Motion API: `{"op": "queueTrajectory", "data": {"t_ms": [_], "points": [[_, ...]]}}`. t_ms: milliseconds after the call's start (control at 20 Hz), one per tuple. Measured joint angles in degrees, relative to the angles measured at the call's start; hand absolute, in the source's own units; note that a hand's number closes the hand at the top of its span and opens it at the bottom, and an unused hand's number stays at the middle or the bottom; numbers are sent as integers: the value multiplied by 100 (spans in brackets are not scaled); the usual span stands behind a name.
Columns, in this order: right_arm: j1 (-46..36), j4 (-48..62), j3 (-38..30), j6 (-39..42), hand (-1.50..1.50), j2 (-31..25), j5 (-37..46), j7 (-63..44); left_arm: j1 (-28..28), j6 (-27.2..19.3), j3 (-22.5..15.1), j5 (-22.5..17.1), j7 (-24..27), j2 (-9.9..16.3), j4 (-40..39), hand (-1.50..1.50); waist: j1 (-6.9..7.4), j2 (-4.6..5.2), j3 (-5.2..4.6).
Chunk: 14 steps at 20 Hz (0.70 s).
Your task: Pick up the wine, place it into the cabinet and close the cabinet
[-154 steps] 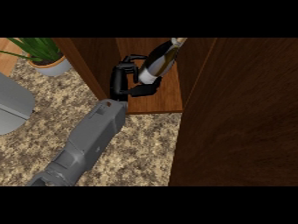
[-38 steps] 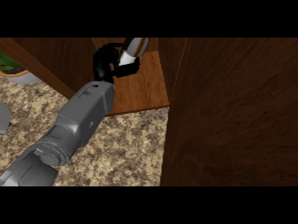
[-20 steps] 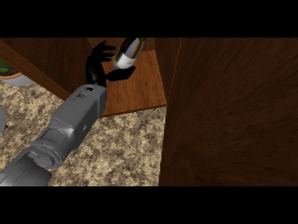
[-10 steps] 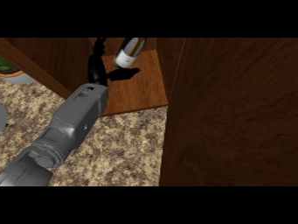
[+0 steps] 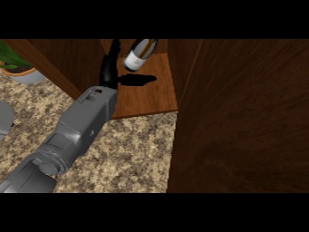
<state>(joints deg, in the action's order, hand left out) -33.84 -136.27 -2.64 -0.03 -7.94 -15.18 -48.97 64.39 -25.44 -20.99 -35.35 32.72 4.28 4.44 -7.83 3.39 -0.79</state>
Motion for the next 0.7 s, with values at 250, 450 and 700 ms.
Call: {"op": "queueTrajectory", "data": {"t_ms": [250, 450, 700], "points": [[71, -23, -58, -76, -150, -56, 18, -103, -56, 1051, 205, -179, 525, -108, 376, -150, 194, -100, 19], [60, -44, -56, -206, -150, -104, 105, -205, -41, 1669, 435, -380, 712, -230, 606, -150, 371, -179, 30], [-13, -57, -126, -319, -150, -263, 151, -384, -88, 2079, 493, -377, 610, -336, 882, -150, 569, -265, 48]]}}
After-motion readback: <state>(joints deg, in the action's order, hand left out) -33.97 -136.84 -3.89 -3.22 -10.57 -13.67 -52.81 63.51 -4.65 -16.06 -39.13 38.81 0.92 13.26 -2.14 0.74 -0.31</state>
